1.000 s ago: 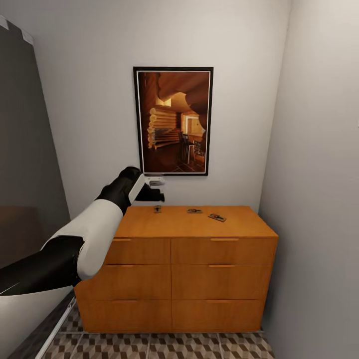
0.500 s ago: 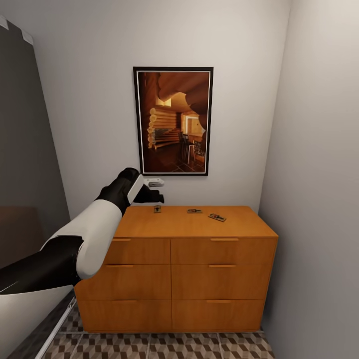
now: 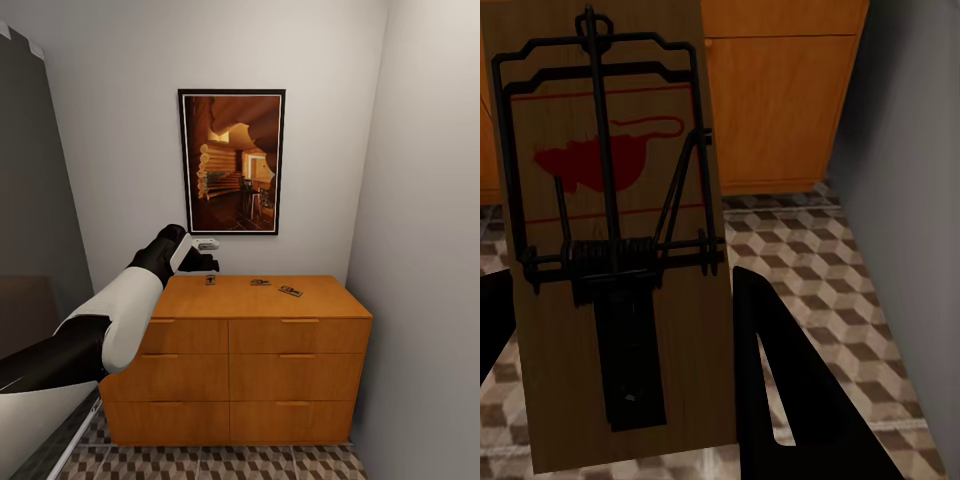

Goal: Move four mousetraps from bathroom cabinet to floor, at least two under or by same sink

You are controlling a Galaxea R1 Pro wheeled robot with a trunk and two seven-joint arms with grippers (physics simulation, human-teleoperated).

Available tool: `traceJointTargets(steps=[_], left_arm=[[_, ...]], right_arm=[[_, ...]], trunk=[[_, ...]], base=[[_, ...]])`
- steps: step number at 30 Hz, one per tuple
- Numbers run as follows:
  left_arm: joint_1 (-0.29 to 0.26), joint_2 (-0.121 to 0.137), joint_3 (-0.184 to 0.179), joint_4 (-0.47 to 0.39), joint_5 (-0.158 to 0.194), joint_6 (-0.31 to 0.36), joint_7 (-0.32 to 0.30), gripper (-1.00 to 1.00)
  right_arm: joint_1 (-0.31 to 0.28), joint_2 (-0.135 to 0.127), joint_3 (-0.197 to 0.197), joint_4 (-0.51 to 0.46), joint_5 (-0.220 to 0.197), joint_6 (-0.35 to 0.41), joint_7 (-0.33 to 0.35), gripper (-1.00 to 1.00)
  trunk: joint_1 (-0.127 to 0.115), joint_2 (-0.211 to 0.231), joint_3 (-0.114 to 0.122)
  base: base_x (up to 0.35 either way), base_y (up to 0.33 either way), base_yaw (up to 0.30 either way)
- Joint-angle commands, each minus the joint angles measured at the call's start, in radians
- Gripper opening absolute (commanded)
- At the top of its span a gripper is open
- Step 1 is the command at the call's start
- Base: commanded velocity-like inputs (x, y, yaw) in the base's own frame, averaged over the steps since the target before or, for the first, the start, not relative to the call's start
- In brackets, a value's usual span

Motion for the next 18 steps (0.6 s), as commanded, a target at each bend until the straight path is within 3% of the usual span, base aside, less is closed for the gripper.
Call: traceJointTargets(steps=[1, 7, 18], left_arm=[[-0.001, -0.001, 0.007, -0.001, -0.001, 0.004, 0.000, 1.00], [-0.001, -0.001, 0.010, -0.001, 0.000, 0.004, 0.000, 1.00], [-0.001, -0.001, 0.010, -0.001, 0.000, 0.004, 0.000, 1.00]], right_arm=[[0.000, -0.001, 0.003, -0.002, -0.014, -0.001, 0.012, -1.00], [0.000, -0.001, 0.004, 0.000, -0.014, -0.001, 0.012, -1.00], [0.000, -0.001, 0.004, 0.000, -0.014, -0.001, 0.012, -1.00]], trunk=[[0.000, -0.001, -0.001], [0.000, -0.001, -0.001], [0.000, -0.001, -0.001]], base=[[0.076, 0.000, 0.000], [0.198, 0.007, 0.000], [0.320, 0.020, 0.000]])
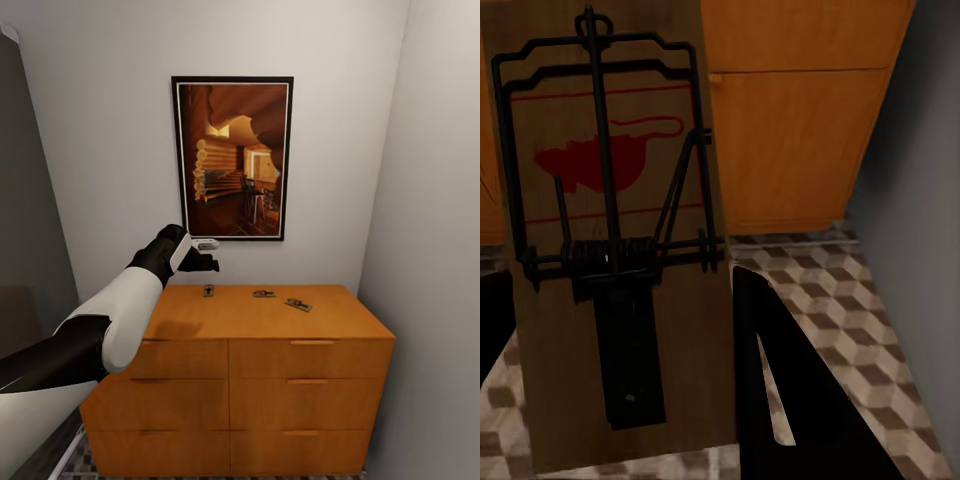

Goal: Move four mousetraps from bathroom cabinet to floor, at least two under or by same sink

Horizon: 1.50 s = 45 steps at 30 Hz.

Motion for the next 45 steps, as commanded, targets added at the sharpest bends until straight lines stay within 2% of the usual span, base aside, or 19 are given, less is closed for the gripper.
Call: traceJointTargets(steps=[1, 8, 15, 17, 19, 22, 31, 36, 45], left_arm=[[-0.001, 0.000, 0.006, -0.001, 0.000, 0.004, 0.001, 1.00], [-0.001, 0.002, 0.005, 0.001, -0.001, 0.004, 0.001, 1.00], [-0.001, 0.006, 0.003, 0.039, -0.006, 0.002, 0.011, 1.00], [-0.001, 0.006, 0.002, 0.047, -0.007, 0.002, 0.043, 1.00], [-0.001, 0.004, 0.004, 0.054, -0.005, 0.003, 0.168, 1.00], [-0.001, 0.004, 0.004, 0.056, -0.003, 0.003, 0.218, 1.00], [-0.001, 0.003, 0.005, 0.057, -0.005, 0.001, 0.247, 1.00], [-0.001, 0.001, 0.006, 0.057, -0.003, 0.002, 0.300, 1.00], [-0.001, 0.001, 0.006, 0.057, -0.002, 0.002, 0.308, 1.00]], right_arm=[[0.000, -0.001, 0.003, -0.002, -0.014, -0.001, 0.012, -1.00], [0.000, -0.001, 0.003, -0.002, -0.014, -0.001, 0.012, -1.00], [0.000, -0.001, 0.003, -0.002, -0.014, -0.001, 0.012, -1.00], [0.000, 0.000, 0.003, -0.002, -0.014, -0.001, 0.012, -1.00], [0.000, 0.000, 0.003, -0.002, -0.014, -0.001, 0.012, -1.00], [0.000, -0.001, 0.003, -0.002, -0.014, -0.001, 0.012, -1.00], [0.000, -0.001, 0.003, -0.002, -0.014, -0.001, 0.012, -1.00], [0.000, 0.000, 0.003, -0.002, -0.014, -0.001, 0.012, -1.00], [0.000, 0.000, 0.003, -0.002, -0.014, -0.001, 0.012, -1.00]], trunk=[[0.001, -0.001, -0.001], [0.001, -0.001, -0.001], [0.001, -0.001, -0.001], [0.001, -0.001, -0.001], [0.001, -0.001, -0.001], [0.001, -0.001, -0.001], [0.001, -0.001, -0.001], [0.001, -0.001, -0.001], [0.001, -0.001, -0.001]], base=[[0.334, 0.002, 0.000], [0.289, 0.001, 0.000], [0.055, 0.000, 0.000], [0.013, 0.000, 0.000], [0.004, 0.000, 0.000], [0.001, 0.000, 0.000], [0.000, 0.000, 0.000], [0.000, 0.000, 0.000], [0.000, 0.000, 0.000]])
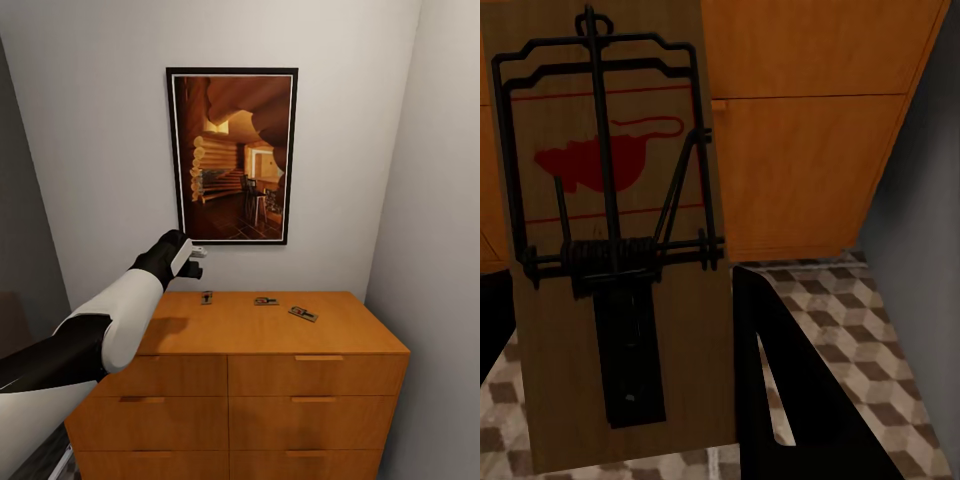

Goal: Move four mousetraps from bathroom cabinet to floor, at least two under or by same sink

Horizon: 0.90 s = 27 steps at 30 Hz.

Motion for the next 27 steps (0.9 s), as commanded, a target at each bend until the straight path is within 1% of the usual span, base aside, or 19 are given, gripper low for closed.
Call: traceJointTargets(steps=[1, 12, 15, 16, 17, 21, 22, 23, 24, 25, 27], left_arm=[[-0.001, -0.001, 0.006, -0.001, 0.001, 0.003, 0.005, 1.00], [-0.001, 0.000, 0.008, 0.000, 0.003, 0.002, 0.004, 1.00], [-0.001, 0.000, 0.023, 0.000, 0.003, 0.001, 0.003, 1.00], [-0.001, 0.000, 0.076, 0.000, 0.003, 0.001, 0.003, 1.00], [-0.001, 0.000, 0.114, 0.000, 0.003, 0.001, 0.003, 1.00], [-0.001, 0.001, 0.207, 0.000, 0.003, 0.000, 0.004, 1.00], [-0.001, 0.001, 0.251, 0.000, 0.002, 0.000, 0.004, 1.00], [-0.001, 0.001, 0.271, 0.000, 0.002, 0.000, 0.005, 1.00], [-0.001, 0.001, 0.313, -0.001, 0.000, -0.001, 0.006, 1.00], [-0.001, 0.001, 0.329, -0.001, -0.001, -0.002, 0.007, 1.00], [-0.001, 0.002, 0.340, -0.001, -0.002, -0.002, 0.007, 1.00]], right_arm=[[0.000, -0.001, 0.003, -0.002, -0.014, -0.001, 0.012, -1.00], [0.000, -0.001, 0.003, -0.002, -0.014, -0.001, 0.012, -1.00], [0.000, -0.001, 0.003, -0.002, -0.014, -0.001, 0.012, -1.00], [0.000, -0.001, 0.003, -0.002, -0.014, -0.001, 0.012, -1.00], [0.000, -0.001, 0.003, -0.002, -0.014, -0.001, 0.012, -1.00], [0.000, -0.001, 0.003, -0.002, -0.014, -0.001, 0.012, -1.00], [0.000, -0.001, 0.003, -0.002, -0.014, -0.001, 0.012, -1.00], [0.000, -0.001, 0.003, -0.002, -0.014, -0.001, 0.012, -1.00], [0.000, -0.001, 0.003, -0.002, -0.014, -0.001, 0.012, -1.00], [0.000, -0.001, 0.003, -0.002, -0.014, -0.001, 0.012, -1.00], [0.000, -0.001, 0.003, -0.002, -0.014, -0.001, 0.012, -1.00]], trunk=[[0.000, -0.001, -0.001], [0.000, -0.001, -0.001], [0.000, -0.001, -0.001], [0.000, -0.001, -0.001], [0.000, -0.001, -0.001], [0.000, -0.001, -0.001], [0.000, -0.001, -0.001], [0.000, -0.001, -0.001], [0.000, -0.001, -0.001], [0.000, -0.001, -0.001], [0.000, -0.001, -0.001]], base=[[0.000, 0.000, 0.000], [0.000, 0.000, 0.000], [0.000, 0.000, 0.000], [0.000, 0.000, 0.000], [0.000, 0.000, 0.000], [0.000, 0.000, 0.000], [0.000, 0.000, 0.000], [0.000, 0.000, 0.000], [0.000, 0.000, 0.000], [0.000, 0.000, 0.000], [0.000, 0.000, 0.000]])
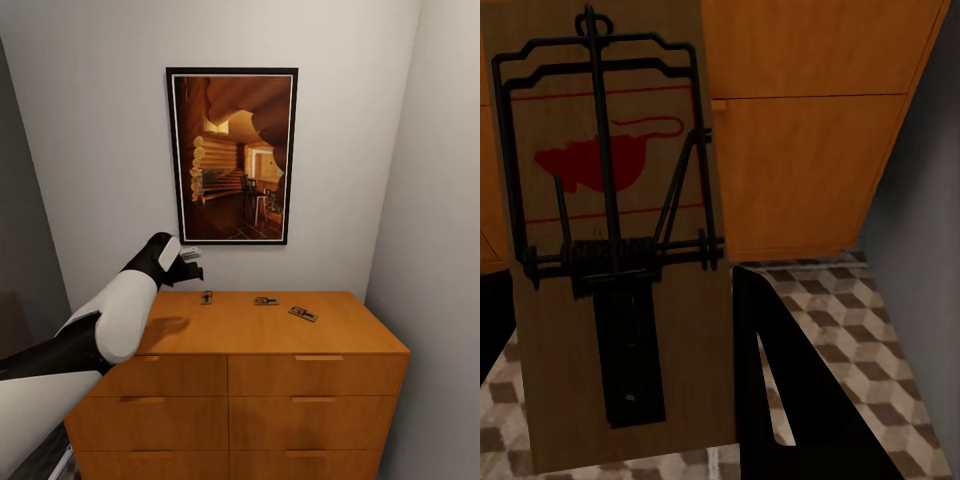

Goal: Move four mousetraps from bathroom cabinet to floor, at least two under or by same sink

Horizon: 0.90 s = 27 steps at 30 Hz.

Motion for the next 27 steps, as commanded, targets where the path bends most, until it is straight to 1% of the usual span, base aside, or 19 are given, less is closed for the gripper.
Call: traceJointTargets(steps=[1, 6, 8, 9, 11, 12, 15, 19, 27], left_arm=[[-0.001, -0.001, 0.011, -0.002, 0.000, 0.003, 0.004, 1.00], [-0.001, 0.000, 0.023, -0.002, -0.002, 0.003, 0.006, 1.00], [-0.001, 0.001, 0.025, -0.002, -0.002, 0.003, 0.021, 1.00], [-0.001, 0.001, 0.026, -0.002, -0.002, 0.003, 0.056, 1.00], [-0.001, 0.000, 0.027, -0.002, -0.002, 0.003, 0.090, 1.00], [-0.001, -0.001, 0.028, -0.002, -0.001, 0.003, 0.127, 1.00], [-0.001, -0.002, 0.029, -0.002, 0.002, 0.003, 0.181, 1.00], [-0.001, -0.003, 0.030, -0.002, 0.004, 0.003, 0.234, 1.00], [-0.001, -0.003, 0.030, 0.001, 0.005, 0.003, 0.259, 1.00]], right_arm=[[0.000, -0.001, 0.003, -0.002, -0.014, -0.001, 0.012, -1.00], [0.000, -0.001, 0.004, -0.002, -0.014, -0.001, 0.012, -1.00], [0.000, -0.001, 0.004, -0.002, -0.014, -0.001, 0.012, -1.00], [0.000, -0.001, 0.004, -0.002, -0.014, -0.001, 0.012, -1.00], [0.000, -0.001, 0.004, -0.002, -0.014, -0.001, 0.012, -1.00], [0.000, -0.001, 0.005, -0.002, -0.014, -0.001, 0.012, -1.00], [0.000, -0.001, 0.005, -0.002, -0.014, -0.001, 0.012, -1.00], [0.000, -0.001, 0.005, -0.002, -0.014, -0.001, 0.012, -1.00], [0.000, -0.001, 0.005, -0.002, -0.014, -0.001, 0.013, -1.00]], trunk=[[0.000, -0.001, -0.001], [0.000, -0.001, -0.001], [0.000, -0.001, -0.001], [0.000, -0.001, -0.001], [0.000, -0.001, -0.001], [0.000, -0.001, -0.001], [0.000, -0.001, -0.001], [0.000, -0.001, -0.001], [0.000, -0.001, -0.001]], base=[[0.000, 0.000, 0.000], [0.000, 0.000, 0.000], [0.000, 0.000, 0.000], [0.000, 0.000, 0.000], [0.000, 0.000, 0.000], [0.000, 0.000, 0.000], [0.000, 0.000, 0.000], [0.000, 0.000, 0.000], [0.000, 0.000, 0.000]])
